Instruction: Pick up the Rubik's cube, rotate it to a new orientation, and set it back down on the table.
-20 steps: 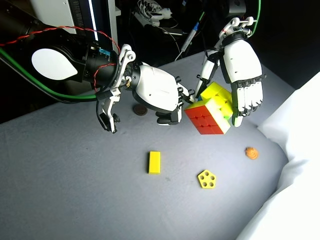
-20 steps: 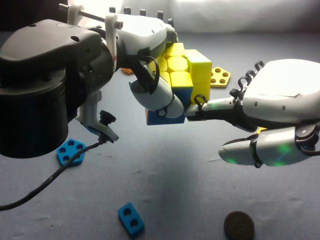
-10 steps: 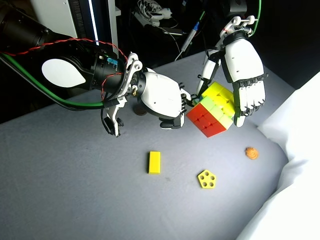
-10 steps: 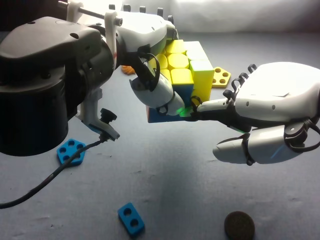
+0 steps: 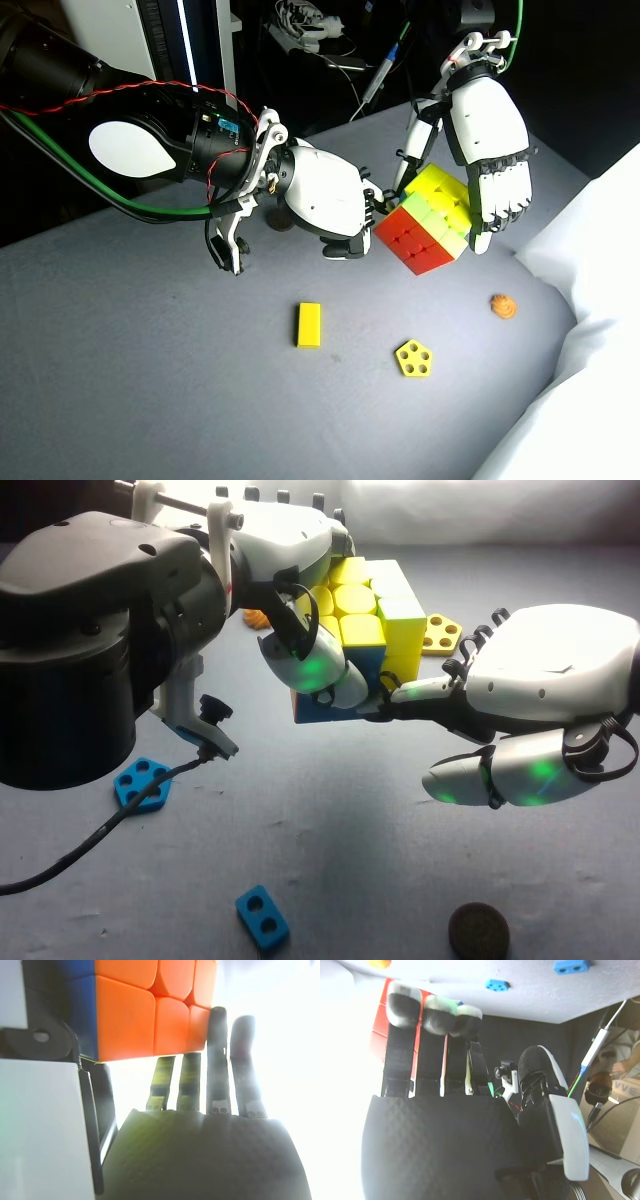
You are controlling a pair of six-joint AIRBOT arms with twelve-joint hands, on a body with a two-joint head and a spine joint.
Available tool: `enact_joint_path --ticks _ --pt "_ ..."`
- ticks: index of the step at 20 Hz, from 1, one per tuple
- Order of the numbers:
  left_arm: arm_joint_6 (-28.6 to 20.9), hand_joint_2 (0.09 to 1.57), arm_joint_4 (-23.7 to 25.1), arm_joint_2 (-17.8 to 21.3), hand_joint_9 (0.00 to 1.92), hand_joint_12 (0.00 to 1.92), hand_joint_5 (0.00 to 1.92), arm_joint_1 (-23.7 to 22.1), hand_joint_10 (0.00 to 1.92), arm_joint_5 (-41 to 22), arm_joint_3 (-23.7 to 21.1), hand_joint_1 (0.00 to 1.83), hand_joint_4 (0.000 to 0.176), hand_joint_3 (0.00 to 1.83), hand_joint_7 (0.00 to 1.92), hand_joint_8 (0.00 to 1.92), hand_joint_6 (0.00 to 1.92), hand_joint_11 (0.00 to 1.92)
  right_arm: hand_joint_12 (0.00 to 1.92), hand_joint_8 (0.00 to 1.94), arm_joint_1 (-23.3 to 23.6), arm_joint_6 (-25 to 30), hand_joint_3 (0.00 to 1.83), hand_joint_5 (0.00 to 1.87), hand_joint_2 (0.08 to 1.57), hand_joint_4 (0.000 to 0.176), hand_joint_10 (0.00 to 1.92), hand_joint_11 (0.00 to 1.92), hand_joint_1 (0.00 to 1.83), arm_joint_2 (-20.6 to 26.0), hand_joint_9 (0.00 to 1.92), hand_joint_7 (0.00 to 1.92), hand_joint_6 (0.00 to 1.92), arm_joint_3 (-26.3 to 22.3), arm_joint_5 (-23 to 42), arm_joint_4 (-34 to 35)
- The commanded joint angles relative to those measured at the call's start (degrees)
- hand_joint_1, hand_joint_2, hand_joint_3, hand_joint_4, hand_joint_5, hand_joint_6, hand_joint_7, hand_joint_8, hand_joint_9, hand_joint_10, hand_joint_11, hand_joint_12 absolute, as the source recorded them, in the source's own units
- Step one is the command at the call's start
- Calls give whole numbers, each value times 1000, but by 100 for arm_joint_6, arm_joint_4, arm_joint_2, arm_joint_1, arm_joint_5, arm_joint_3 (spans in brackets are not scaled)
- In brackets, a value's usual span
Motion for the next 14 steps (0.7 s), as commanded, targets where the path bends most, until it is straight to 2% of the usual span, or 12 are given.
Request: enact_joint_path --ticks 1,4,5,6,12,14 --pt "-70 1397 319 41 249 1855 513 -109 1678 113 -9 1045 0 0 488 1871 1570 194 1921 1941 55 -17 1 218 1377 0 1921 830 20 21 921 741 19 62 589 102" --pt "-70 1389 319 41 261 1870 516 -109 1671 113 -9 1053 0 0 511 1843 1563 187 1921 1941 42 -18 4 182 1387 0 1921 859 0 -13 944 750 3 107 554 104" --pt "-70 1395 319 41 254 1862 502 -109 1663 113 -9 1041 0 1 503 1845 1590 190 1921 1941 39 -18 0 205 1373 0 1921 891 55 -12 971 761 12 108 552 104" --pt "-70 1382 319 41 257 1852 526 -110 1661 113 -9 1063 0 0 522 1834 1540 190 1921 1941 38 -22 0 231 1375 0 1921 912 41 -8 973 752 22 110 549 104" --pt "-70 1396 319 41 267 1848 505 -116 1664 113 -7 1042 0 2 498 1857 1583 203 1921 1941 7 -89 0 241 1378 0 1921 896 30 -13 942 748 19 153 512 104" --pt "-70 1378 319 41 285 1842 547 -116 1647 113 -8 1065 0 0 519 1826 1526 207 1921 1941 2 -89 2 239 1383 0 1921 892 6 -28 941 741 16 163 485 104"
